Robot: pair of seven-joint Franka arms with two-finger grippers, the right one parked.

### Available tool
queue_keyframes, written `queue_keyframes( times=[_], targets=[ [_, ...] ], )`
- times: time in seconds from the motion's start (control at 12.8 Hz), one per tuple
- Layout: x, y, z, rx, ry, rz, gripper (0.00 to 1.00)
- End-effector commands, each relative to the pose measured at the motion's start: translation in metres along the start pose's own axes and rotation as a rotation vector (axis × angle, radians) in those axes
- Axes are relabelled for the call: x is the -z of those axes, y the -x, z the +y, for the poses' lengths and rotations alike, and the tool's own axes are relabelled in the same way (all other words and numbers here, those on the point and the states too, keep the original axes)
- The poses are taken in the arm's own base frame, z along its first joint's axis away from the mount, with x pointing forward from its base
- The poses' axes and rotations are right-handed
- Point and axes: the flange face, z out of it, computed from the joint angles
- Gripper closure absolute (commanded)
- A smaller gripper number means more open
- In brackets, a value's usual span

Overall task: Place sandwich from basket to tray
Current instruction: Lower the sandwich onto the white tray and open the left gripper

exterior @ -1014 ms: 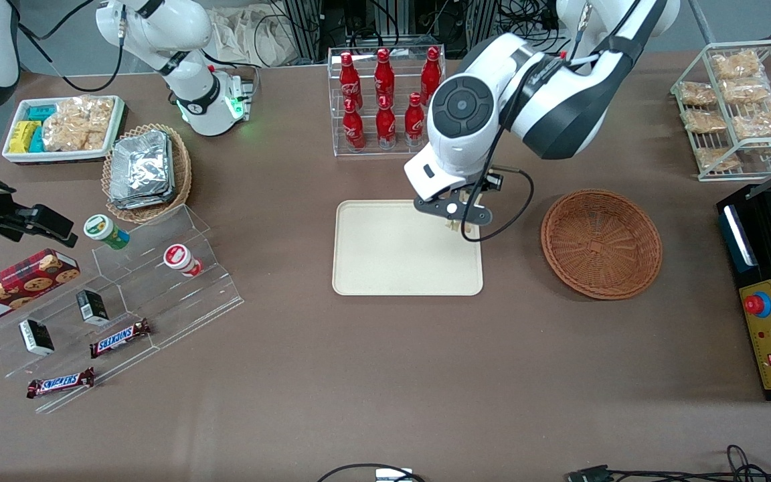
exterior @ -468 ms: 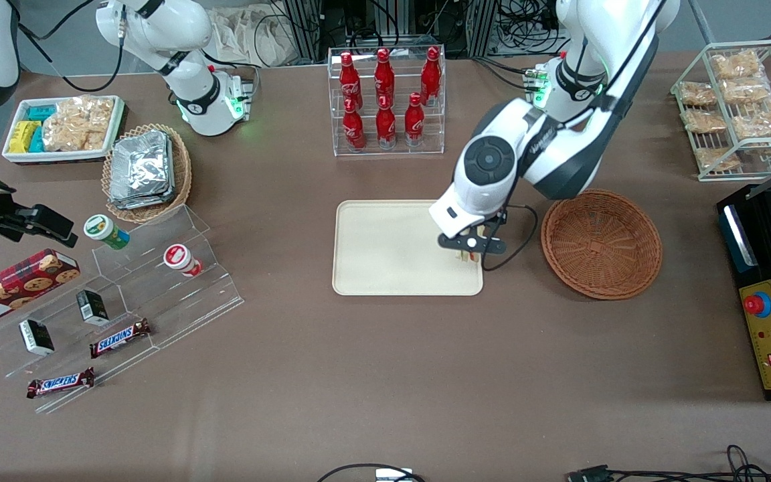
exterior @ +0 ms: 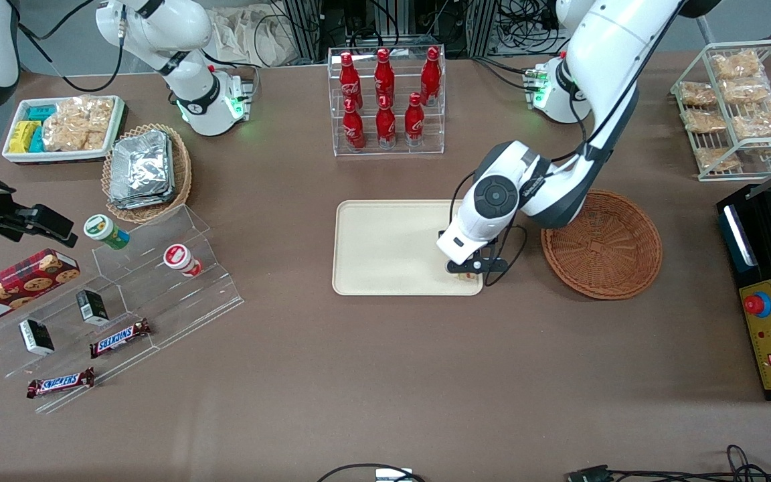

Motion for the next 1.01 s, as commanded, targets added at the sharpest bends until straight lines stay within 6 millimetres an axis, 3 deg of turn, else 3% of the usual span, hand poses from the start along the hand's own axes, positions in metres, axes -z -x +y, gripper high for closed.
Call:
queue_keyframes(
  times=[0.0,0.16,0.23,0.31,0.39,0.78,0.94],
  targets=[
    [-0.012,0.0,0.009,0.027,0.009,0.029,0.87],
    [-0.024,0.003,0.011,0.03,-0.004,0.042,0.83],
    [-0.029,0.006,0.013,0.035,-0.009,0.044,0.67],
    [-0.031,0.006,0.013,0.039,-0.011,0.04,0.05],
    [-0.031,0.007,0.013,0.041,-0.012,0.041,0.0],
    [-0.02,0.006,0.012,0.061,-0.016,0.049,0.0],
    [0.0,0.006,0.01,0.06,-0.04,0.052,0.0]
  ],
)
